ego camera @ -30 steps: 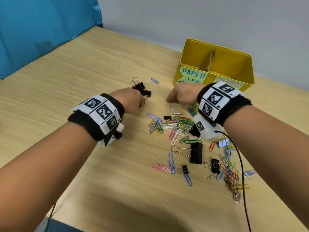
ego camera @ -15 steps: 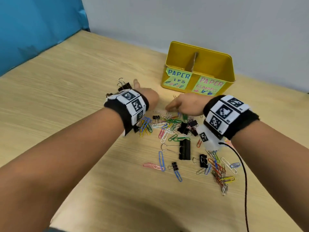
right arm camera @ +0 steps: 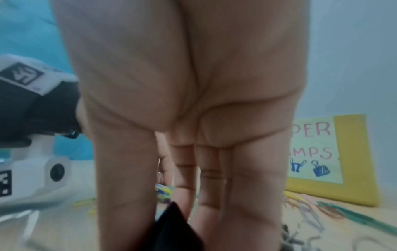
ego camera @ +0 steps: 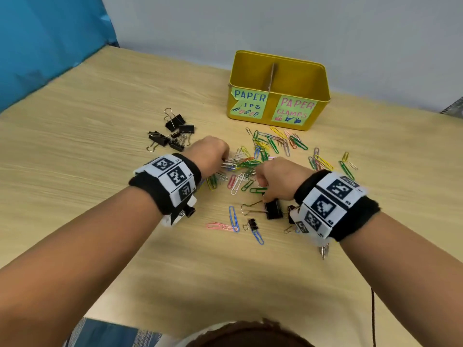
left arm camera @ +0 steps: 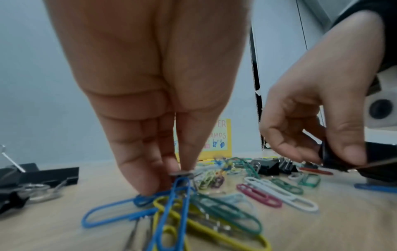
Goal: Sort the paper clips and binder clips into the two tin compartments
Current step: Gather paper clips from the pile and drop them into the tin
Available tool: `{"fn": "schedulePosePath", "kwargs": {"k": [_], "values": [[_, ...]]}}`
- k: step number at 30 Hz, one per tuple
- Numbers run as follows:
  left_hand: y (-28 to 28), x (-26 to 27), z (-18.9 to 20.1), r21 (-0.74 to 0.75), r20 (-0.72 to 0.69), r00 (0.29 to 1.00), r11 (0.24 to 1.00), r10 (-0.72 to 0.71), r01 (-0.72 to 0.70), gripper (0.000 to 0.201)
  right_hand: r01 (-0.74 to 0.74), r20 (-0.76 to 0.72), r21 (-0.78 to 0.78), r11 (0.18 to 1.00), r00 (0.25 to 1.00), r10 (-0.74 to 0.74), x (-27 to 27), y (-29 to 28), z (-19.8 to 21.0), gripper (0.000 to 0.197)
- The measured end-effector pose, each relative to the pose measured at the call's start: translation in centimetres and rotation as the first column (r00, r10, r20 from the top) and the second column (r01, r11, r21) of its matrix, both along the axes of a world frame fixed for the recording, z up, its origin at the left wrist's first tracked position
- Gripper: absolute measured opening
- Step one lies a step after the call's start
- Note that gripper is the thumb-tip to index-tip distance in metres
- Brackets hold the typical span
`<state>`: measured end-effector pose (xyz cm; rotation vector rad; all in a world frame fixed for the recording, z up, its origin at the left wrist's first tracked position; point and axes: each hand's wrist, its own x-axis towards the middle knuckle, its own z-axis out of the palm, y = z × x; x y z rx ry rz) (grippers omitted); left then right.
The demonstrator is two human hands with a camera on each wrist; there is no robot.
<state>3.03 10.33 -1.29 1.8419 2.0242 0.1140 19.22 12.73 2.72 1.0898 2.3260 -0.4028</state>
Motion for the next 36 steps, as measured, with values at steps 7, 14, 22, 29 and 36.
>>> {"fn": "schedulePosePath", "kwargs": {"k": [7,14,22,29,36], "values": [[-3.0,-1.4,0.9,0.235,0.086,0.994,0.968,0.068,-0.087,0.026,-0.084,-0.171,-0.231,0.969,0.984,0.045,1.5,-5.3,0.0,0.021],[-4.9,-0.6,0.5,0.165,0.404,0.902,0.957,0.154,-0.238,0.010,0.141,-0.405,-0.084,0.987,0.900,-0.163,1.0,-5.5,-1.0,0.019],[-4.3,1.3,0.9,0.042,0.737,0.644,0.936,0.207,-0.349,0.027,0.256,-0.526,-0.217,0.942,0.782,-0.334,-1.1,-2.5,-2.6,0.015],[-5.8,0.0,1.0,-0.137,0.492,0.857,0.985,0.156,-0.101,0.008,0.231,-0.345,0.068,0.971,0.918,-0.194,0.9,-1.1,-2.3,0.041],[-7.2,1.0,1.2,-0.431,0.184,0.983,0.898,-0.013,0.092,0.027,0.018,-0.052,-0.059,0.998,0.998,-0.021,1.7,-4.2,-0.9,0.028]]}}
